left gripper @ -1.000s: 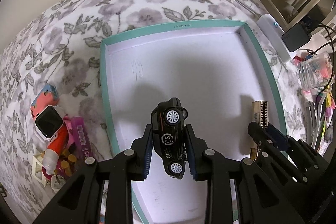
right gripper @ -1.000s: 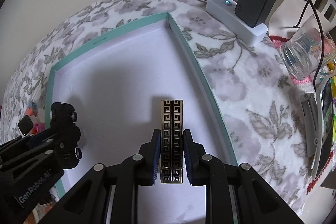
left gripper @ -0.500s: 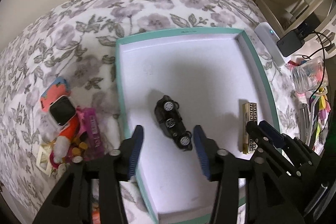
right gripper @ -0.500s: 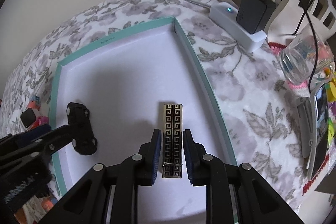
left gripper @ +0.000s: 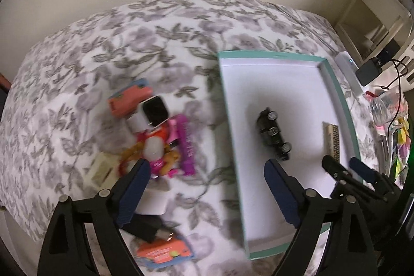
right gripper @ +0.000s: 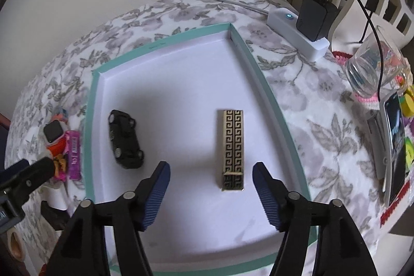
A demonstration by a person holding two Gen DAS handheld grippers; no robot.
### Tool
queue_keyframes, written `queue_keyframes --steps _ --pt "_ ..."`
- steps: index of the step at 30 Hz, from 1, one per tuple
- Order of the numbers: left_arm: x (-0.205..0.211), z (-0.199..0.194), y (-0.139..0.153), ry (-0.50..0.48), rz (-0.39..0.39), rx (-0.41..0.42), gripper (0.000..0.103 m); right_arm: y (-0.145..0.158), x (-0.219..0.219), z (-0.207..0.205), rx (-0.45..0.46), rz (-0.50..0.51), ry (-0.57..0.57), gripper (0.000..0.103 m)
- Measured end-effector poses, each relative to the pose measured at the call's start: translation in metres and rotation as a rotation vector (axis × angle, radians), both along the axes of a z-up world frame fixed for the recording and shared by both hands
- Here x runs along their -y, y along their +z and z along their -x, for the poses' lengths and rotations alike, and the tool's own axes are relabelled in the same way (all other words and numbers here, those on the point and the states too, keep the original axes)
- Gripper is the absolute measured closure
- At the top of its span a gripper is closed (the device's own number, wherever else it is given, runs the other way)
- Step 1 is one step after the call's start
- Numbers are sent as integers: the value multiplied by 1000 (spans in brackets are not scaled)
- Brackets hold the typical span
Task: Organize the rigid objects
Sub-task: 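Move both tools back toward the remaining objects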
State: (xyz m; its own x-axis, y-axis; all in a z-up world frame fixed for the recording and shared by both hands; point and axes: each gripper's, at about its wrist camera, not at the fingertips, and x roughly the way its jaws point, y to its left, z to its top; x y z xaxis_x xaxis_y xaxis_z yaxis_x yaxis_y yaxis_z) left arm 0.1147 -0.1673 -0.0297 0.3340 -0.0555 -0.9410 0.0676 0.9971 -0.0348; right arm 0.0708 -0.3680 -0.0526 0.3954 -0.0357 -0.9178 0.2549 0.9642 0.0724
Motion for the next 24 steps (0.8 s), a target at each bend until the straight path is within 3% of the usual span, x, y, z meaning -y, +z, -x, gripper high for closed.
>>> queue_keyframes --steps 7,10,14,19,24 --pt "-40 24 4 79 58 32 11 7 -9 14 29 -15 -5 13" --pt "-56 34 6 114 65 58 2 13 -13 19 59 -18 -1 2" --pt "-81 45 8 173 100 88 2 25 -24 25 99 -10 11 1" --pt "-106 55 19 227 69 139 2 41 -53 28 147 -16 74 1" --pt "-130 65 14 261 19 94 2 44 -105 29 151 -9 209 1"
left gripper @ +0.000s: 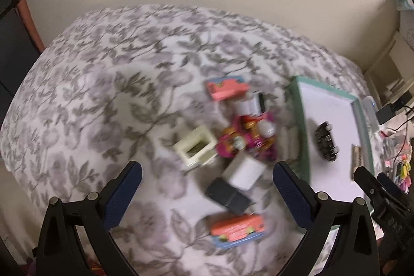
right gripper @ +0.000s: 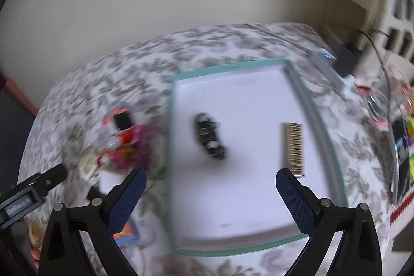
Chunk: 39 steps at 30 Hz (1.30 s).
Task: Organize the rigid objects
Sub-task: 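Move both tools back toward the remaining objects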
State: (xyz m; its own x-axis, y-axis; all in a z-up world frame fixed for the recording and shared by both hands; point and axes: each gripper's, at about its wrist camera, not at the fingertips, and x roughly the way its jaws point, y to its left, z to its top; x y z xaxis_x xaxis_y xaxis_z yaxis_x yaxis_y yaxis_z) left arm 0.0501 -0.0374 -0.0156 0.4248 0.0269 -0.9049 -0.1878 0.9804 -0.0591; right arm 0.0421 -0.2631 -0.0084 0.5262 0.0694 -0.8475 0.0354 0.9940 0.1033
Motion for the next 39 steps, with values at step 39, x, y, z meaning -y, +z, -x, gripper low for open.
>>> queue_keyframes --steps 39 --pt "-104 14 -86 297 144 -358 2 -112 -148 8 -324 52 339 6"
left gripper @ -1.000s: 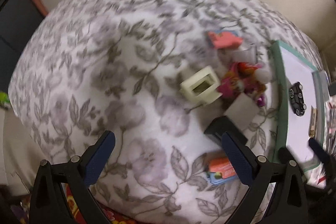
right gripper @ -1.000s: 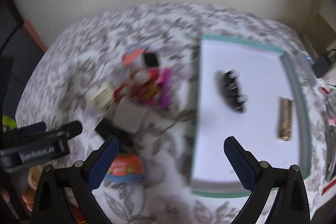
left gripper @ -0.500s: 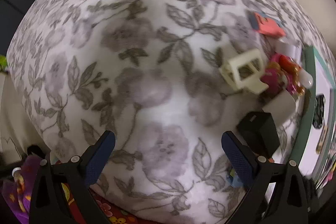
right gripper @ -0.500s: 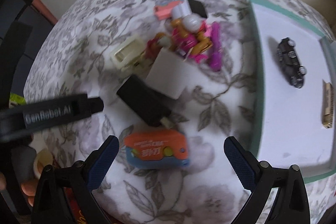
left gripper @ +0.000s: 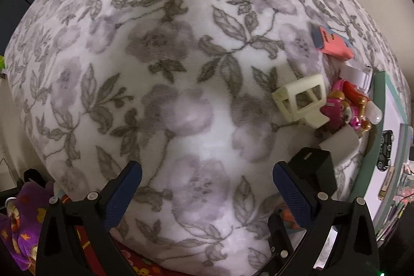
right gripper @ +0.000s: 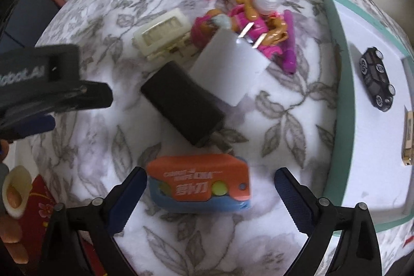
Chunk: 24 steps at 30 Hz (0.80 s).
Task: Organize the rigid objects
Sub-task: 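Move both tools back toward the remaining objects, then grasp the orange-blue knife toy with right tool while left tool grasps the black charger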
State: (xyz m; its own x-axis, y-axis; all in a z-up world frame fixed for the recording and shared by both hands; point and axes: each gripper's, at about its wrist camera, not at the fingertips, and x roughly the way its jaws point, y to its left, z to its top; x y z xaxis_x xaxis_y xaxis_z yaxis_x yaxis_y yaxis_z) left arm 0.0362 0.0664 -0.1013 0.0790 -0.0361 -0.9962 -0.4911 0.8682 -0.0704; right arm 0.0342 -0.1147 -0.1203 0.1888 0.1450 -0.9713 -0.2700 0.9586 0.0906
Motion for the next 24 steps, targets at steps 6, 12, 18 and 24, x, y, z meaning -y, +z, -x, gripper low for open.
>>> queue_keyframes --steps 6,12,18,24 --pt "17 -11 6 -20 62 46 2 1 1 1 -3 3 0 15" --pt "41 -22 10 -72 175 70 2 13 29 2 -20 -15 -23 28" --pt "58 -33 10 -94 207 74 2 15 47 0 -35 -20 -44 29" --pt "74 -44 4 -110 220 71 2 15 59 -1 -46 -24 -56 29"
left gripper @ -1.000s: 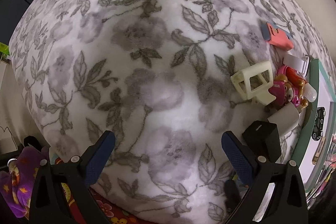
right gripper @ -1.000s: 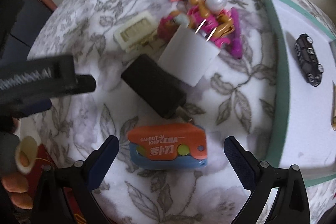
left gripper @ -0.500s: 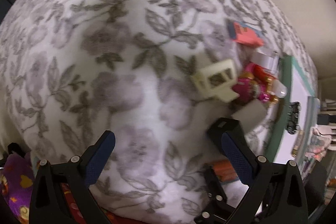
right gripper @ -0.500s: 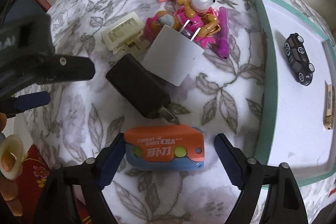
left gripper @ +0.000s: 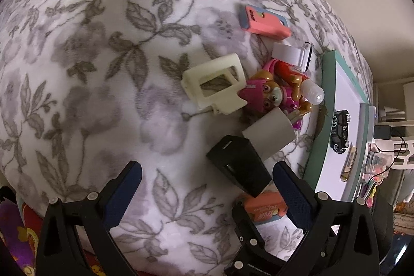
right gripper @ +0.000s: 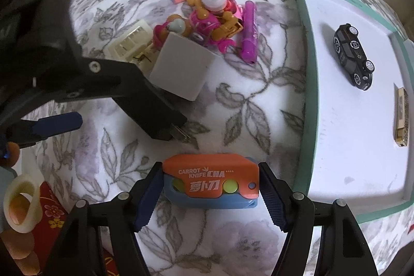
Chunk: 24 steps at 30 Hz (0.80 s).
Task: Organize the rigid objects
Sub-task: 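Grasp the orange-blue knife toy with right tool while left tool grasps the black charger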
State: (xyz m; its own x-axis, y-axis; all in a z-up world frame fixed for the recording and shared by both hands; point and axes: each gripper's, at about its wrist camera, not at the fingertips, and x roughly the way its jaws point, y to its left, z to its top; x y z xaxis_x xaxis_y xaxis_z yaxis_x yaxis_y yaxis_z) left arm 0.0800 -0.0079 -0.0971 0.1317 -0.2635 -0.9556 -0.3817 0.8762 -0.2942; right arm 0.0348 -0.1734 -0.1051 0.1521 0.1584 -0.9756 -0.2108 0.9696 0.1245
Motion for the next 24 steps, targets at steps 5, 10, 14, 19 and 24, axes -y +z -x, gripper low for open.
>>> queue_keyframes --steps 5,10,14,19,24 --pt "16 -5 -10 -33 -14 -11 2 7 7 -1 -6 -4 3 29" --pt "28 -9 -16 -60 -37 -11 13 7 13 -2 -9 -6 7 29" --pt "36 -12 -16 -74 -12 0 28 7 6 0 -9 -4 3 29" --pt "54 -14 -20 -118 -20 -11 53 5 5 0 -11 -9 1 29" --pt "64 -12 -23 -141 -61 -25 68 7 7 -1 -11 -7 5 29"
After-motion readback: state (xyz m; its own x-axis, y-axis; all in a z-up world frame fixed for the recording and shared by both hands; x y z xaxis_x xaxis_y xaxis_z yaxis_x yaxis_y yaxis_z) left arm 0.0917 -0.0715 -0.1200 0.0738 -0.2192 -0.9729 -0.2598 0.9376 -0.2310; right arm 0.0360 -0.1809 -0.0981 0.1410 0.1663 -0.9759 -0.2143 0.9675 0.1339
